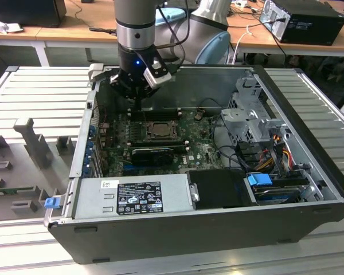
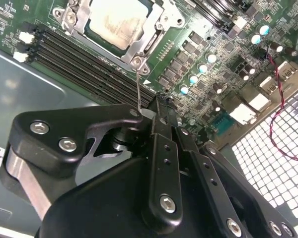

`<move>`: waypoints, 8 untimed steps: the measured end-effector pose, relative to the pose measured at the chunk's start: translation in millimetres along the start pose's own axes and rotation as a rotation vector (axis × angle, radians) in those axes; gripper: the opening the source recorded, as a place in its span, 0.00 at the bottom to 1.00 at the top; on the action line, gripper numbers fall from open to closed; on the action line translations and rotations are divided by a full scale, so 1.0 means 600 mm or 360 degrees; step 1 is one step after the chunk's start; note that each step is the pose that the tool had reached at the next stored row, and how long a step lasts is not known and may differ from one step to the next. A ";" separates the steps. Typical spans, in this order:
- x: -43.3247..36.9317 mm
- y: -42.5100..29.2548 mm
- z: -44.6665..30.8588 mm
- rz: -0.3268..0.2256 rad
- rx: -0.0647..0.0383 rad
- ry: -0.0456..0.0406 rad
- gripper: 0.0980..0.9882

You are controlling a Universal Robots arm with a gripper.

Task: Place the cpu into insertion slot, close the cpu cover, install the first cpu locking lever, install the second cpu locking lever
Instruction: 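Install the first cpu locking lever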

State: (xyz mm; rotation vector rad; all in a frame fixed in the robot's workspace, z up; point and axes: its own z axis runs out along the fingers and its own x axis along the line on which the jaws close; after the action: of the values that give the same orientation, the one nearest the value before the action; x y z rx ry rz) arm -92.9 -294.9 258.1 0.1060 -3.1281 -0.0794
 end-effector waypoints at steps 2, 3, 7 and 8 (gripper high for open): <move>-0.002 0.000 0.000 0.0000 0.0000 0.0000 0.01; -0.003 0.000 0.000 0.0000 0.0000 0.0000 0.01; -0.006 0.000 0.000 0.0000 0.0000 0.0000 0.01; -0.007 -0.001 0.000 0.0000 0.0000 0.0000 0.01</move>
State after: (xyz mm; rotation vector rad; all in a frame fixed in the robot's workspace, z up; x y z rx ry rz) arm -88.5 -294.9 258.1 0.1059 -3.1281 -0.0794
